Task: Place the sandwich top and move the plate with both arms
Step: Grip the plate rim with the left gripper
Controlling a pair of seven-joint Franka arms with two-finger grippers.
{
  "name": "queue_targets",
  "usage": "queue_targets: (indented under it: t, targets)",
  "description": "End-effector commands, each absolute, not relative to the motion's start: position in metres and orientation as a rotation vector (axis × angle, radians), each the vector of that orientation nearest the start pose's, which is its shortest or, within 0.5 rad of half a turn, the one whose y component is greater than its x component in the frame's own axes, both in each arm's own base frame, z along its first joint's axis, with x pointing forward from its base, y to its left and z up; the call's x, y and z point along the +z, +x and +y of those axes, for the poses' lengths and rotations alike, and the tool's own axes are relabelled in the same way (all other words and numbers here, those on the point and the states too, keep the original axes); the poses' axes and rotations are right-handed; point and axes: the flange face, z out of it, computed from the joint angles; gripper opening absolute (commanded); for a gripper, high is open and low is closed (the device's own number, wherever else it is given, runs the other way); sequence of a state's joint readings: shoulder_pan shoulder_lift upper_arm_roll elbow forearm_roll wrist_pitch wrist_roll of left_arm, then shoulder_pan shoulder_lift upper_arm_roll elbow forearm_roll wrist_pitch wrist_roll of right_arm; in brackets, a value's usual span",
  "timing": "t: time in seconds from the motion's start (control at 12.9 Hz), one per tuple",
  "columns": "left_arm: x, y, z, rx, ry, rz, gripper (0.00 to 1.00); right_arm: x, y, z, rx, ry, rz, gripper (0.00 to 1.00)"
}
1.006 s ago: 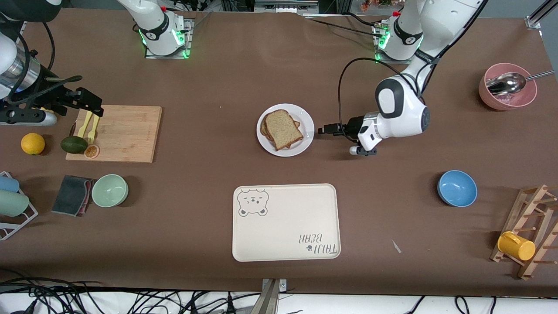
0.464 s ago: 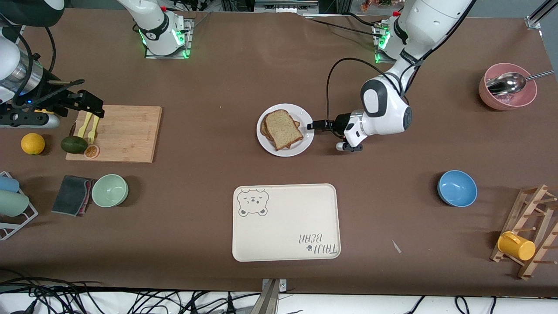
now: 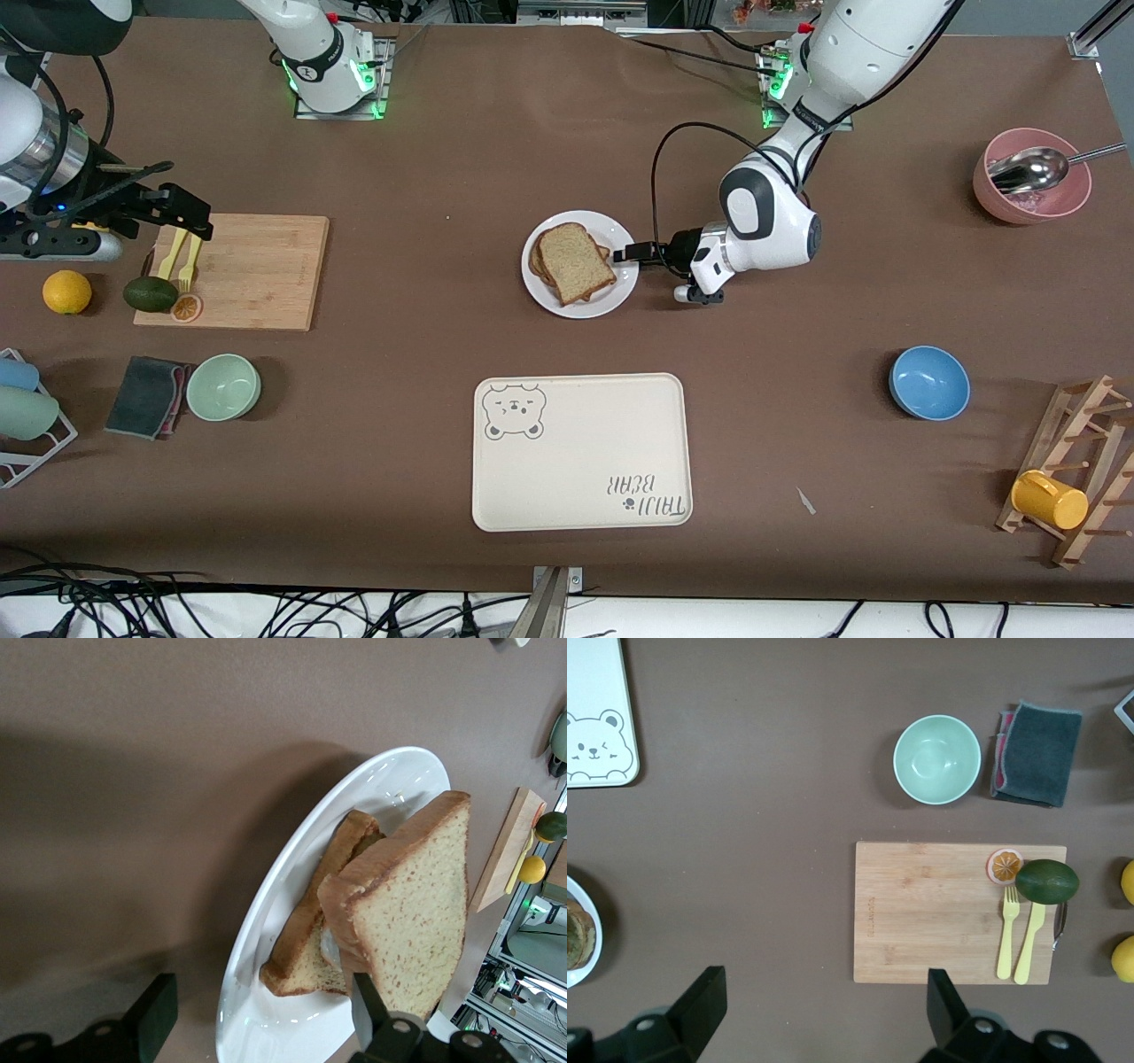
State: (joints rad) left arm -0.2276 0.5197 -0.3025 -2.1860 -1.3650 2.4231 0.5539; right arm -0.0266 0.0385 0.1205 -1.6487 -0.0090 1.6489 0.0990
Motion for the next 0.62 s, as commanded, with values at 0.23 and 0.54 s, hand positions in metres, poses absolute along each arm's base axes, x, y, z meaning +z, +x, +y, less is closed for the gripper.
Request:
queue_targets:
  t: [0.23, 0.54]
  targets:
    - [0.137, 0.441, -0.282, -0.307, 2.262, 0.189, 0.49, 0.573, 0.574, 0.065, -0.020, -3.154, -0.023, 1.00]
    - [0.131, 0.435, -0.280, -0.325, 2.268, 0.193, 0.34, 0.570, 0.583, 0.037, -0.028, -3.153, 0.171, 1.00]
